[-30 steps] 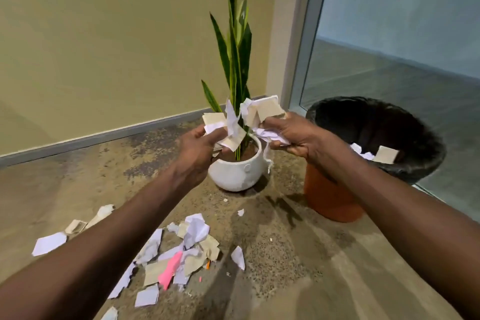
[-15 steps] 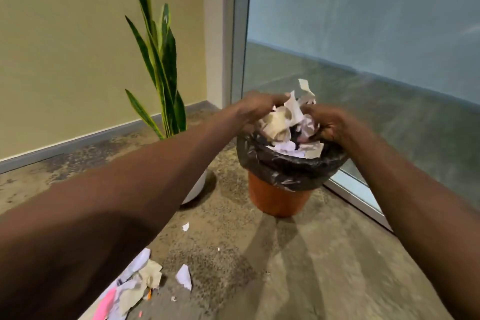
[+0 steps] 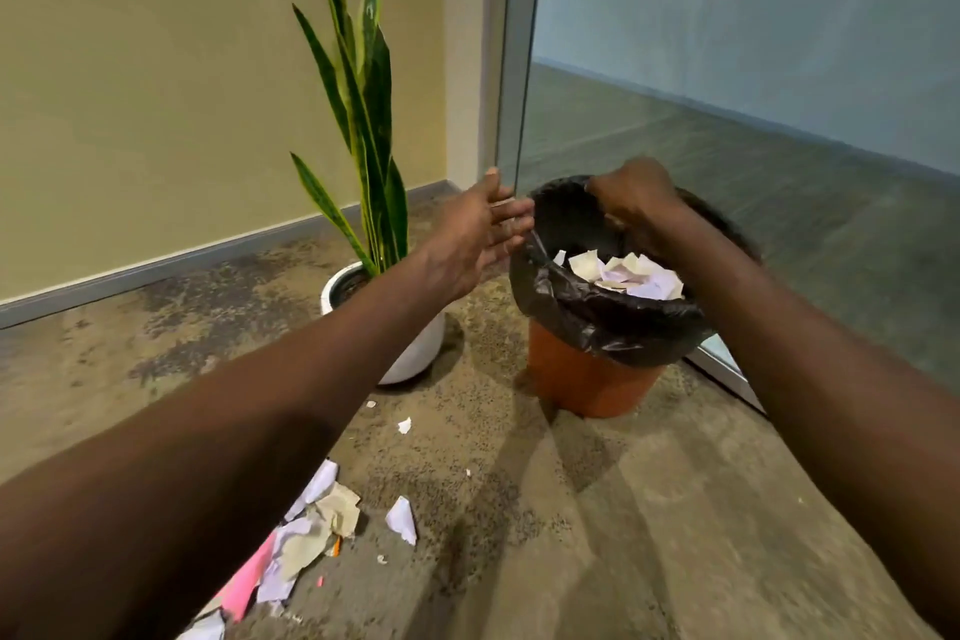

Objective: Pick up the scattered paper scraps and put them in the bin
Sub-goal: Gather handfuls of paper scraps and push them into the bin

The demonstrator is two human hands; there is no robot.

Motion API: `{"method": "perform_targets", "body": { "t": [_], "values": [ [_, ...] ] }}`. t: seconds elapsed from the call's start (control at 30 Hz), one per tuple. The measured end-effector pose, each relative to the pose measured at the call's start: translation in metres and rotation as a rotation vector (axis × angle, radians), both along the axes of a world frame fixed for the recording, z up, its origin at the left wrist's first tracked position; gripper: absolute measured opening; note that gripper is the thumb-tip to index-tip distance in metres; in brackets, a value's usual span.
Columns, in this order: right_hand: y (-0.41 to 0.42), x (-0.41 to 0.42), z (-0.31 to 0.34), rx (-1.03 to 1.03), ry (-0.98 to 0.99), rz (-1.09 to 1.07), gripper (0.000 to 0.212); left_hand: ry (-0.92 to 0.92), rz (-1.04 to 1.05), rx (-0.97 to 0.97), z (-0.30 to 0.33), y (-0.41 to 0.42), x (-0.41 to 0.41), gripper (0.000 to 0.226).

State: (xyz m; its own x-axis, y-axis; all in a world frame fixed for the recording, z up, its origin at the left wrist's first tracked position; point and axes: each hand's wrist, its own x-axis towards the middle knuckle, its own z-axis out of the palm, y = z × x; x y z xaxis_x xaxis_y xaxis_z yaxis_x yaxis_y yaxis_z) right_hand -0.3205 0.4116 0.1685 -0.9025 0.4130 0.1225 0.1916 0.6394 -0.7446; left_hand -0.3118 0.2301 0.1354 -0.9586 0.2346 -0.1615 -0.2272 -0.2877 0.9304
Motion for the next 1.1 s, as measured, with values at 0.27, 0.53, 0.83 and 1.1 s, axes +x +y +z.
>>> {"method": "perform_targets", "body": {
  "t": [0.27, 0.53, 0.83, 1.1],
  "values": [
    [-0.156, 0.043, -0.052, -0.373, -0.136, 0.744, 0.028, -0.057, 0.402, -0.310, -0.080, -0.140, 0.053, 0.031],
    [-0.243, 0.075, -0.248, 0.127, -0.449, 0.726, 0.063, -0.111, 0.727, -0.916, -0.186, -0.315, 0.161, 0.035],
    [-0.290, 0.063, -0.304, 0.187, -0.329, 0.820, 0.063, -0.371, 0.840, -1.328, -0.245, -0.442, 0.246, 0.050],
    [-0.353, -0.030, -0.311, 0.355, -0.335, 0.956, 0.091, -0.336, 0.637, -1.483, -0.255, -0.514, 0.191, 0.081]
  ]
}}
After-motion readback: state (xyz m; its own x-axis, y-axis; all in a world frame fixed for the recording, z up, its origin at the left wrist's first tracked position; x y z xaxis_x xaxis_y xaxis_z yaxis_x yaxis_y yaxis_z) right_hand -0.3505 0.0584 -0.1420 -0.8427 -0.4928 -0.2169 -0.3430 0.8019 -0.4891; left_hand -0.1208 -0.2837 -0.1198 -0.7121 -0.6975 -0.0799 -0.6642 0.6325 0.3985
